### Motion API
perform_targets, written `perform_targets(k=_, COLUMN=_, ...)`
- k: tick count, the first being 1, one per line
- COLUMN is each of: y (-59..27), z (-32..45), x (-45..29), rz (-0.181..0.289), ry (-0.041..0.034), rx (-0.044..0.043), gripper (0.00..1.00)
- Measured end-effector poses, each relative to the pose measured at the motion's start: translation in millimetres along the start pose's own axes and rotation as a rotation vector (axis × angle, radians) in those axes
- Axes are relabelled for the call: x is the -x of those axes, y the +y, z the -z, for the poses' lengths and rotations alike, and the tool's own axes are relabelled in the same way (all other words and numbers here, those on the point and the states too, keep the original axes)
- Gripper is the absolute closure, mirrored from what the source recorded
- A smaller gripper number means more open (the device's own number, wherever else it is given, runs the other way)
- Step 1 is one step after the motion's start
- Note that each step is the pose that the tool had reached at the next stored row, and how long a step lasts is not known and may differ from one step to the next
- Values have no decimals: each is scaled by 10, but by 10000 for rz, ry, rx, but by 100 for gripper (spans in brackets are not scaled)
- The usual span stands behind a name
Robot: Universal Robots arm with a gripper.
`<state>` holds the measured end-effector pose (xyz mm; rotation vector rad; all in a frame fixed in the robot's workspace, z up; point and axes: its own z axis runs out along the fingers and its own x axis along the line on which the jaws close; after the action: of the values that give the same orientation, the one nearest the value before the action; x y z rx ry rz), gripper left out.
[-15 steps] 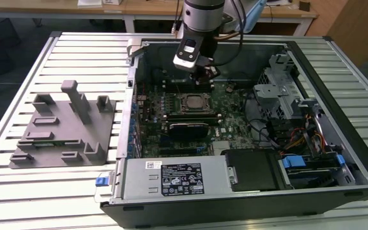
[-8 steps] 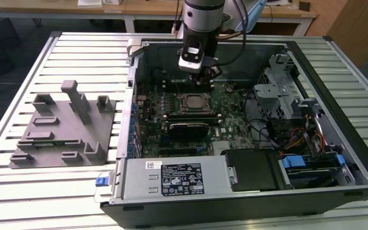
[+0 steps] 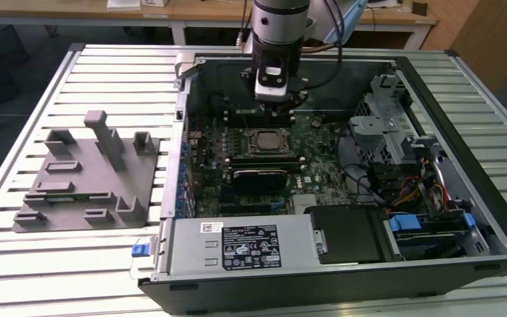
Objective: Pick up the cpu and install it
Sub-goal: 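Install the first cpu locking lever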
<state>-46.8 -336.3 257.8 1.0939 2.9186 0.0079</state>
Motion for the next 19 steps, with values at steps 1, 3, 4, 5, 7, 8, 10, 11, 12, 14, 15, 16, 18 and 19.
perform_targets(k=1, y=0, z=0, x=0, rz=173, ry=3, rx=4, gripper=89)
perform_targets(k=3, y=0, z=-1, x=0, rz=537, ry=7, rx=11, gripper=89)
perform_targets(k=4, y=0, z=-1, x=0, rz=718, ry=9, rx=15, gripper=89)
perform_targets(k=5, y=0, z=-2, x=0, rz=1035, ry=13, rx=21, gripper=89)
perform_targets(k=7, y=0, z=-4, x=0, rz=1395, ry=17, rx=28, gripper=89)
perform_targets(k=8, y=0, z=-4, x=0, rz=1572, ry=20, rx=31, gripper=89)
perform_targets(k=10, y=0, z=-6, x=0, rz=1933, ry=24, rx=40, gripper=89)
perform_targets(k=11, y=0, z=-7, x=0, rz=2128, ry=27, rx=44, gripper=89)
perform_targets(k=12, y=0, z=-7, x=0, rz=2310, ry=29, rx=47, gripper=89)
perform_targets(k=14, y=0, z=-7, x=0, rz=2652, ry=34, rx=54, gripper=89)
perform_targets(k=15, y=0, z=-8, x=0, rz=2799, ry=36, rx=57, gripper=89)
perform_targets(k=16, y=0, z=-8, x=0, rz=2951, ry=38, rx=62, gripper=89)
perform_targets(k=18, y=0, z=-9, x=0, rz=3248, ry=42, rx=68, gripper=89)
perform_targets(k=19, y=0, z=-9, x=0, rz=3405, ry=44, rx=71, gripper=89)
